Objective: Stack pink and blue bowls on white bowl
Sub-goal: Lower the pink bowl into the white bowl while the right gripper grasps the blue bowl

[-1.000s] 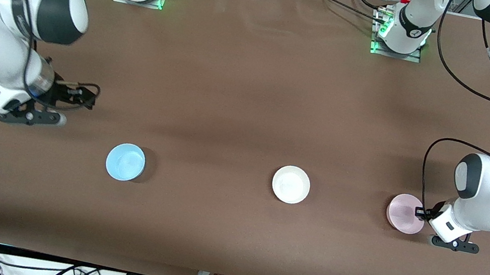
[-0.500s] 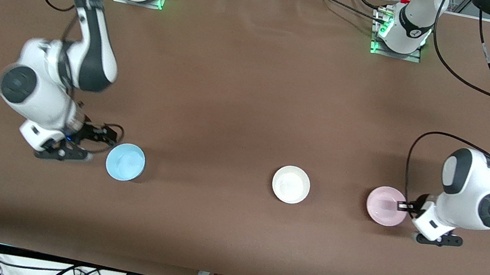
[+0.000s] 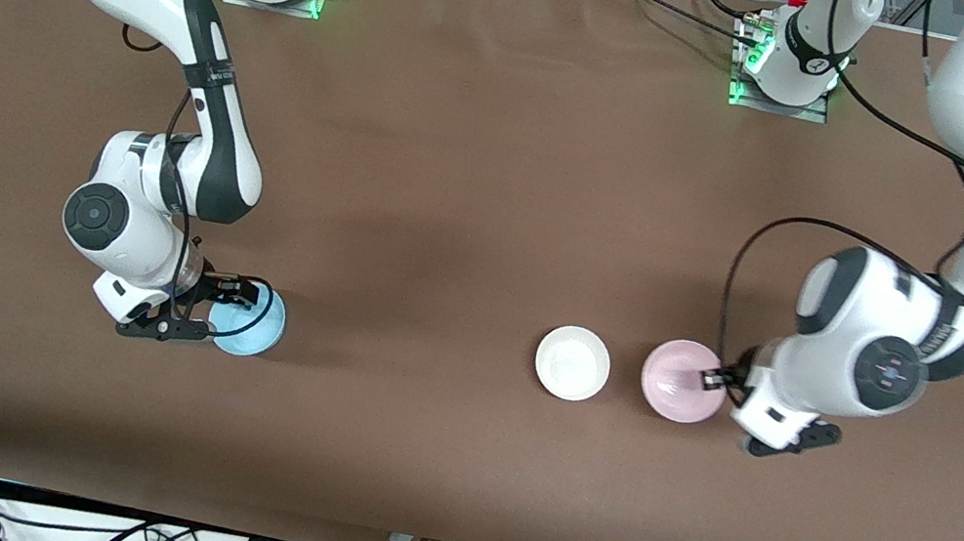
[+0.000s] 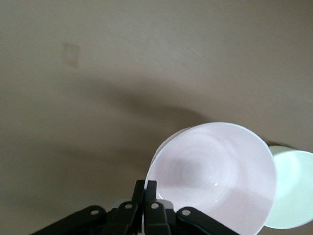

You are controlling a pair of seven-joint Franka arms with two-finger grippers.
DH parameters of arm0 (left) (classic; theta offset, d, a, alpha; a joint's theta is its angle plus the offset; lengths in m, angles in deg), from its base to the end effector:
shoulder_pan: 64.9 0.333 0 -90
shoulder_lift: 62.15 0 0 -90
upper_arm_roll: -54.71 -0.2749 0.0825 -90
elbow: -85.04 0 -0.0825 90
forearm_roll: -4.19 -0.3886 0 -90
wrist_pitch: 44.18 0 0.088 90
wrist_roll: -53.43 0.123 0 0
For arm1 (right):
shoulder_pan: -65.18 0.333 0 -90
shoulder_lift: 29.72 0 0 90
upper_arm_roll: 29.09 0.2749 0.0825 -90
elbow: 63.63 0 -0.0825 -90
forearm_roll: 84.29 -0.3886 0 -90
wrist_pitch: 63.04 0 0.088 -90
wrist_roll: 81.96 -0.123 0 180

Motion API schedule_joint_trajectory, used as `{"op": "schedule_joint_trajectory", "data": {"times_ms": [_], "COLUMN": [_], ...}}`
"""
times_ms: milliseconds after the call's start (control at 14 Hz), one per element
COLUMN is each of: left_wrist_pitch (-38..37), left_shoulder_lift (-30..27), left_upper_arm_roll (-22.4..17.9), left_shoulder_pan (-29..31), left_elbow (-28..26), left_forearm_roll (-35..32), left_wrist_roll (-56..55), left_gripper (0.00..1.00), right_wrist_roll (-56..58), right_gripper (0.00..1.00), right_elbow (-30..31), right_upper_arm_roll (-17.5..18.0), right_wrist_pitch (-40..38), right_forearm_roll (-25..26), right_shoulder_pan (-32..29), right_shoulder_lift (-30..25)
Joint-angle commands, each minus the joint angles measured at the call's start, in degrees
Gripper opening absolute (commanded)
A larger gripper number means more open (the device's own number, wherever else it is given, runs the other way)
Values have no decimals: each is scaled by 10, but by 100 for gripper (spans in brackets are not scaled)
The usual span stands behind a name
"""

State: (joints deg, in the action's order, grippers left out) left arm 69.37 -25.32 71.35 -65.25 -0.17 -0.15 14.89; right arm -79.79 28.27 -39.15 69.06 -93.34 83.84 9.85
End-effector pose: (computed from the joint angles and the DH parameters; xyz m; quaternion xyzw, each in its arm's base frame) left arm 0.6532 -0.1698 0.2469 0.9782 0.1912 -0.0788 0.0196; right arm 0.6654 0.1156 0.1806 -0.9980 -0.0620 -0.0119 0.0043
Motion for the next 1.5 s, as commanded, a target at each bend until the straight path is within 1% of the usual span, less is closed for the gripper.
{"op": "schedule_joint_trajectory", "data": {"times_ms": [0, 71, 143, 357, 429, 571, 714, 857, 1000, 1071, 1214, 1357, 1429], "left_wrist_pitch": [-7, -7, -7, 3, 11, 25, 29, 35, 46, 46, 47, 60, 72], "left_shoulder_lift": [15, 21, 24, 28, 32, 41, 54, 65, 69, 69, 72, 78, 83], "left_upper_arm_roll": [-6, -6, -6, -6, -6, -6, -6, -6, -6, -6, -7, -7, -7], "left_shoulder_pan": [-55, -61, -62, -86, -94, -106, -112, -119, -119, -119, -119, -120, -120], "left_elbow": [14, 21, 28, 30, 32, 38, 56, 69, 67, 67, 66, 66, 66], "left_forearm_roll": [-7, -5, -3, -3, -3, -3, -3, -3, -5, -8, -11, -11, -12], "left_wrist_roll": [-102, -122, -137, -177, -197, -225, -245, -259, -260, -259, -256, -256, -257], "left_gripper": [0, 0, 0, 0, 0, 0, 0, 0, 0, 0, 0, 0, 0], "right_wrist_roll": [24, 28, 27, 27, 27, 27, 26, 25, 25, 24, 23, 23, 22], "right_gripper": [98, 95, 86, 53, 49, 34, 25, 14, 2, 0, 0, 0, 0], "right_elbow": [-22, -22, -22, -23, -22, -22, -22, -22, -22, -22, -23, -26, -38], "right_upper_arm_roll": [1, 1, 1, 1, 1, 1, 2, 2, 2, 2, 3, 4, 6], "right_wrist_pitch": [-4, -1, 3, 3, 3, 3, 3, 2, 2, 2, -2, -7, -18], "right_forearm_roll": [-11, -15, -16, -17, -19, -20, -20, -21, -21, -21, -25, -66, -79], "right_shoulder_pan": [-17, -19, -22, -21, -21, -21, -20, -20, -20, -20, -19, -14, -13], "right_shoulder_lift": [16, 21, 22, 22, 22, 22, 22, 22, 22, 22, 21, 18, 18]}}
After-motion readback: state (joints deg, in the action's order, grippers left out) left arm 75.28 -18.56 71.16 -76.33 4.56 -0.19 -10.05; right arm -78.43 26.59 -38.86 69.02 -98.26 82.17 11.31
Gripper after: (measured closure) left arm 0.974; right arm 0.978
